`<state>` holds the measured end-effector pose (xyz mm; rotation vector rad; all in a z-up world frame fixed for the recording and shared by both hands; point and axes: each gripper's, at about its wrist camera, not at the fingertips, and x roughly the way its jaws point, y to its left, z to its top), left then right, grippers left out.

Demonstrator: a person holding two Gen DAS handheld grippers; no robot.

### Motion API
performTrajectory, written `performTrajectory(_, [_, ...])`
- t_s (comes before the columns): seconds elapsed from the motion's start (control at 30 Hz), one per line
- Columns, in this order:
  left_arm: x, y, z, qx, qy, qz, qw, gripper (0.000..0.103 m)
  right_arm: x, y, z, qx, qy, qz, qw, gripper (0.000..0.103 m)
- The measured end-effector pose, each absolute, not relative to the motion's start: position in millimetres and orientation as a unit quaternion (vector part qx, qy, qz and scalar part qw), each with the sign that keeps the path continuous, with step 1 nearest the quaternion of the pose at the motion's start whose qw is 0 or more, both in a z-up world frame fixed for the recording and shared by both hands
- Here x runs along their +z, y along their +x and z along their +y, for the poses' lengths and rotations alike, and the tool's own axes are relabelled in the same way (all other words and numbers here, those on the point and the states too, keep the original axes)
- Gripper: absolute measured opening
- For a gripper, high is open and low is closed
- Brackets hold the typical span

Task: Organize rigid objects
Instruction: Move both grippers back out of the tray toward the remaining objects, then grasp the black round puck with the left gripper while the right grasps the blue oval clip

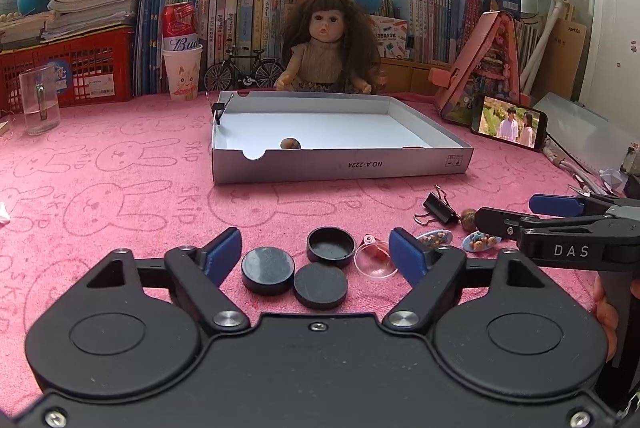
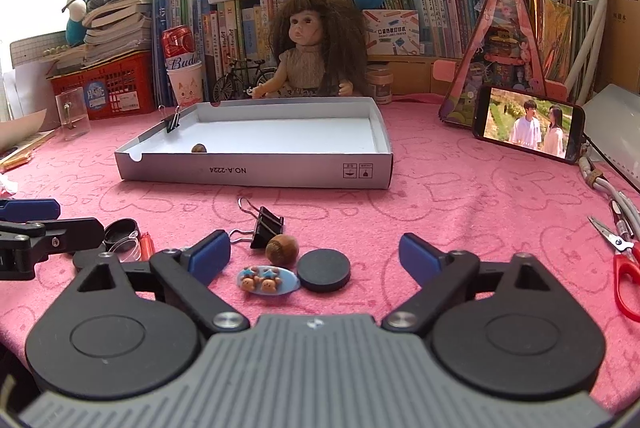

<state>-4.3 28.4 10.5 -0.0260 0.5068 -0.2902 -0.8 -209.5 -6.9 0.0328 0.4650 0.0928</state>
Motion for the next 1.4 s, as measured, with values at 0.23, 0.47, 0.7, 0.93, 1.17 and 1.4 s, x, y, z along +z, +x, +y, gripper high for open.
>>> performTrajectory(0.23, [9,-14,34,-0.148,-0.009,0.25,0.957,0.047,-9,-9,-212,0.028,0.021,0.219,0.975,0.058])
performTrajectory(0.47, [7,-24,33,-0.152,0.005,0.247,0.957,0.037,-10,-17,-208,0.037,0.016,0.226,0.973,0.045])
performTrajectory(0.7, [8,-29,27,-0.167,-0.002,0.251,0.953,0.037,-14,-21,-189,0.055,0.007,0.232,0.971,0.047])
performTrajectory(0.93, [5,-27,22,-0.151,-0.009,0.255,0.955,0.038,-18,-17,-178,0.028,0.001,0.227,0.973,0.06])
performTrajectory(1.17, [-1,-21,23,-0.137,-0.009,0.263,0.955,0.037,-21,-17,-175,0.002,-0.004,0.217,0.976,0.064])
performTrajectory(1.4, [-4,-19,18,-0.137,0.0,0.262,0.955,0.038,-23,-19,-169,0.006,-0.015,0.215,0.977,0.064])
